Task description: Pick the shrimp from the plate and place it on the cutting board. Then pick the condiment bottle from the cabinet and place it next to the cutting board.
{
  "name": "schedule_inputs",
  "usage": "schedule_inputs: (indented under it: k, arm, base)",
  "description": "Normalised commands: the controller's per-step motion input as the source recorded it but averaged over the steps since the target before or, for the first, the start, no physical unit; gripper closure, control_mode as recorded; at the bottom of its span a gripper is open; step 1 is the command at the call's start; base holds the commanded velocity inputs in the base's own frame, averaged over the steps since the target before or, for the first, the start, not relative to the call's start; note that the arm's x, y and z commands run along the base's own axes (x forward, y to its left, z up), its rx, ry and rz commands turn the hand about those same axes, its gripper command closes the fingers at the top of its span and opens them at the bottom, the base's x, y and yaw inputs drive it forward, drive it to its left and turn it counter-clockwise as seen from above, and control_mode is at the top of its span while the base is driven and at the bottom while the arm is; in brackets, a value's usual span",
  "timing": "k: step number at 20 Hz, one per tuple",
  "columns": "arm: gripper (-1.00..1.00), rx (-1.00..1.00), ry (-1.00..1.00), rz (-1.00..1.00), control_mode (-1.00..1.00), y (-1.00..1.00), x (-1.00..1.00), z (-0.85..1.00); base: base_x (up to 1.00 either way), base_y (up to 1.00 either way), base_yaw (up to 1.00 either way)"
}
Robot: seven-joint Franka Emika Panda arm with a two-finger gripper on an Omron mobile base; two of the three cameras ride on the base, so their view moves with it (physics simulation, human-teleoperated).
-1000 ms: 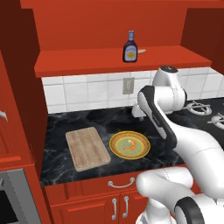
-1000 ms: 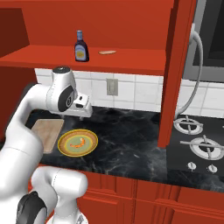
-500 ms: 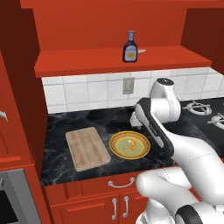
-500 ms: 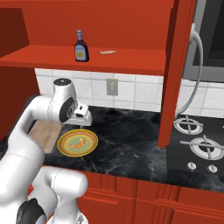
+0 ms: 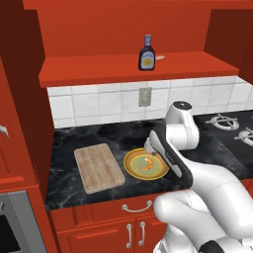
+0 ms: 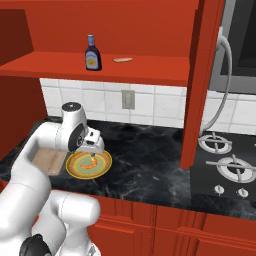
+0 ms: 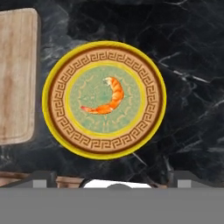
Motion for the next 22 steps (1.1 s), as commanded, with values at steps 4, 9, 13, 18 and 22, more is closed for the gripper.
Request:
schedule_inputs:
  k: [4, 9, 13, 18, 22]
  arm:
    - [-1.00, 0.00, 0.00, 0.00, -1.00, 0.06, 0.09, -0.24]
    - [-1.00, 0.00, 0.00, 0.00, -1.00, 0.04, 0.13, -0.20]
    - [-1.00, 0.00, -0.01, 0.00, -1.00, 0.00, 0.15, -0.16]
    - [-1.00, 0.00, -0.01, 0.00, -1.00, 0.00, 0.17, -0.18]
    - [-1.00, 0.00, 0.00, 0.00, -1.00, 0.00, 0.17, -0.21]
  base:
    - [0.00, 0.00, 0.00]
    - [0.00, 0.00, 0.00]
    - [0.00, 0.00, 0.00]
    - [0.00, 0.00, 0.00]
    - [0.00, 0.00, 0.00]
